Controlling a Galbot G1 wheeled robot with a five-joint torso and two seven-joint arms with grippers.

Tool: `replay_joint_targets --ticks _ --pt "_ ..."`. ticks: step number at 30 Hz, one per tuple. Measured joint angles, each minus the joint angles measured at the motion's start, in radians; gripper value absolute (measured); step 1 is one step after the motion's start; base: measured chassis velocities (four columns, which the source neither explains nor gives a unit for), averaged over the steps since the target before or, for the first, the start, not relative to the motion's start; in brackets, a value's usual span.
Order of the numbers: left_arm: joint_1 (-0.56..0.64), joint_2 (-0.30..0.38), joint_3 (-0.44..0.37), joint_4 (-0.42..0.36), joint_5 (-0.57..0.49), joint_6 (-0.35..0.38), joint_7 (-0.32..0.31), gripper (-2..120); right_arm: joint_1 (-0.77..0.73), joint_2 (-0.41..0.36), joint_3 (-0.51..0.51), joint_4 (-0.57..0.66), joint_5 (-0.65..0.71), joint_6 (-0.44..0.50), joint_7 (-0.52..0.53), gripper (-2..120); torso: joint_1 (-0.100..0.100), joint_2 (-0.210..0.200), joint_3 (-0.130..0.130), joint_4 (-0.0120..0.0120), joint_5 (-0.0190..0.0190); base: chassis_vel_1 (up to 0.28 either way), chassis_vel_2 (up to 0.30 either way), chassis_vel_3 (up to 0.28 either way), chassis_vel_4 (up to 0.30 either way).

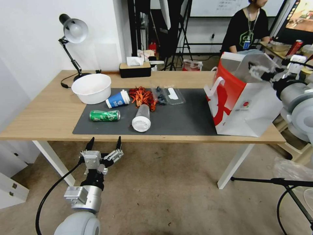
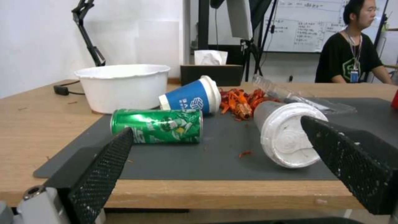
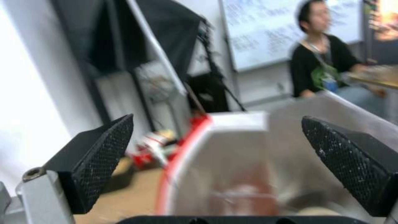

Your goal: Pick up the trash from the table and place it into the takeout bag.

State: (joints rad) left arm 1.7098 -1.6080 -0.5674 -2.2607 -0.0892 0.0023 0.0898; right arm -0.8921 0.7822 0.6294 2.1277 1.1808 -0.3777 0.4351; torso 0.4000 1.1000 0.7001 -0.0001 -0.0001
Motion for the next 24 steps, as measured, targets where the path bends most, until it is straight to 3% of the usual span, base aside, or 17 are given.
replay_joint_targets --ticks 8,13,24 --pt "-0.002 0.000 -0.001 0.006 -0.003 -0.001 0.000 100 -0.152 0.037 -0.009 0.121 -0.048 0.211 -0.199 100 0.000 0.000 0.000 -0.0001 -0.0001 0.000 0.000 0.000 0.000" --pt "-0.004 0.000 -0.002 0.009 -0.004 0.000 0.000 100 -0.197 0.068 -0.033 0.155 -0.102 0.252 -0.256 100 0.000 0.000 0.000 0.0001 -0.0001 0.000 0.000 0.000 0.000" --pt "-0.013 0.000 -0.004 0.023 -0.005 0.001 -0.001 100 -0.394 0.138 -0.115 0.157 -0.434 0.428 -0.334 100 0.000 0.000 0.000 0.0000 0.0000 0.000 0.000 0.000 0.000"
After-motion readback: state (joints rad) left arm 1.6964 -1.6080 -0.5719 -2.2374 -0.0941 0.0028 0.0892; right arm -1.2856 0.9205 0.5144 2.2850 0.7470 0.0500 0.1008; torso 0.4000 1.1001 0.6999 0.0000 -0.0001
